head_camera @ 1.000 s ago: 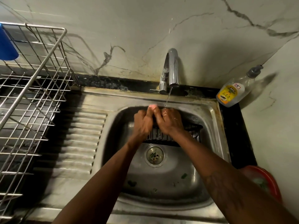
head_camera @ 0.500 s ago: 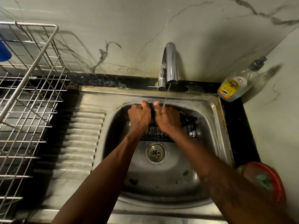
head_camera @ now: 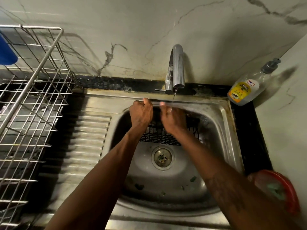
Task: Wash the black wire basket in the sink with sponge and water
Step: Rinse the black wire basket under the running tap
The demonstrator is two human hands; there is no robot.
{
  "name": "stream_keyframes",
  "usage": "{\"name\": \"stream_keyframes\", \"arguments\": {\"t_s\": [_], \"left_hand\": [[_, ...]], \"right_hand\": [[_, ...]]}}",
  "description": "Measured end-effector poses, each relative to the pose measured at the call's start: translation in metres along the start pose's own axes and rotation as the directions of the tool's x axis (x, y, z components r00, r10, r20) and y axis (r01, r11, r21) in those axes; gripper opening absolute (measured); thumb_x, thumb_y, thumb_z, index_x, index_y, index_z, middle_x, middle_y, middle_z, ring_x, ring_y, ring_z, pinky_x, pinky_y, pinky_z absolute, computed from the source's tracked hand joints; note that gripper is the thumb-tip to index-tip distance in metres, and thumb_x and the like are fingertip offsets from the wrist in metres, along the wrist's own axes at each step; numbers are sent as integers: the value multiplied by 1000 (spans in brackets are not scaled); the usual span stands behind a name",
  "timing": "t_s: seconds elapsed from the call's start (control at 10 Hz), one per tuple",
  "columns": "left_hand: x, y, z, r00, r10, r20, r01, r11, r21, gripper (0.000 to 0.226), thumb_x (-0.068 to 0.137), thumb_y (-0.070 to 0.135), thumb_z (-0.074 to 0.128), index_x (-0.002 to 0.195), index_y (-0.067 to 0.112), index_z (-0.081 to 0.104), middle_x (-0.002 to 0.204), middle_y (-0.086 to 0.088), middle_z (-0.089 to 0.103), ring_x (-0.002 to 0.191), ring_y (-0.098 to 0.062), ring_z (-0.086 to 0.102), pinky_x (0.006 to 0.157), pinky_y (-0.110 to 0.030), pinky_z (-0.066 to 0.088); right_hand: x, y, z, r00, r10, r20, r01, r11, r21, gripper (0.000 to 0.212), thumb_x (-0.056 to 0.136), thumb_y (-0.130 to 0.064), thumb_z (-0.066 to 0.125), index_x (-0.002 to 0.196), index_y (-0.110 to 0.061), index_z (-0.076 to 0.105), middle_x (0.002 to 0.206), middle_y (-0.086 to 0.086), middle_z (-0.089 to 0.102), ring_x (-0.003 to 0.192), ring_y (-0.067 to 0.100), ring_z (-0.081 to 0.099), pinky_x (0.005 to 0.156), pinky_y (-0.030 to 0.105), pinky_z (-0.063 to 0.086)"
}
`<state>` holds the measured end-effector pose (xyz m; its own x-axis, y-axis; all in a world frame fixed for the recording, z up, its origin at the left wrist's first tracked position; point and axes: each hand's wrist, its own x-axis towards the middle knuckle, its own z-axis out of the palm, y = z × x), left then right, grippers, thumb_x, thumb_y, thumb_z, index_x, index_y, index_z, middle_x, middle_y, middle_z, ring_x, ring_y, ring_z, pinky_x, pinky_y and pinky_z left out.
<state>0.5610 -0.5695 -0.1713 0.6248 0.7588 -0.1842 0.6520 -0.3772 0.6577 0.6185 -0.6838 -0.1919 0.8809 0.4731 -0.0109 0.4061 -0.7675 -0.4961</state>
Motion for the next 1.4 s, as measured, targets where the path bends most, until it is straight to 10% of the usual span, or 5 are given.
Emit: {"name": "stream_keyframes", "arguments": {"t_s": [0.3,0.7,0.9,1.2,1.4], "left_hand": [[-10,25,-11,994,-113,-14,110,985,-132,30,106,23,40,128,4,49,88,-5,60,64,-16,49,60,-29,43],[-10,24,-15,985,-159,72,174,919,-353,41,103,36,38,101,4,64,95,-17,62,83,-25,60,85,-39,50],[-6,-32,-9,984,-179,5,158,855,-495,32,96,35,64,84,5,67,70,2,59,62,-10,53,57,-18,44],[-18,-51,17,984,163,-75,-152,978,140,67,103,54,36,56,13,62,57,-3,64,60,-18,61,66,-28,44],[-39,-2,34,984,134,-118,-138,990,-28,61,106,45,35,50,25,49,53,12,52,59,-10,54,82,-32,45]], "right_hand": [[3,55,-24,989,91,115,-70,982,-173,60,109,-48,13,99,-16,63,91,12,68,87,27,64,81,34,48],[-5,7,-17,980,-140,145,144,990,-13,64,106,-59,15,117,-24,67,108,7,70,102,25,65,96,43,49],[-3,66,-16,992,37,119,0,954,-298,79,103,-63,11,55,-16,53,52,1,54,53,18,56,65,33,47],[-4,25,-27,981,-146,128,191,834,-517,54,105,-37,31,57,-18,47,54,-1,46,51,14,43,56,29,34],[-9,-15,-36,952,-273,137,302,773,-558,44,109,-30,31,90,-17,68,78,5,66,74,23,65,66,34,44]]}}
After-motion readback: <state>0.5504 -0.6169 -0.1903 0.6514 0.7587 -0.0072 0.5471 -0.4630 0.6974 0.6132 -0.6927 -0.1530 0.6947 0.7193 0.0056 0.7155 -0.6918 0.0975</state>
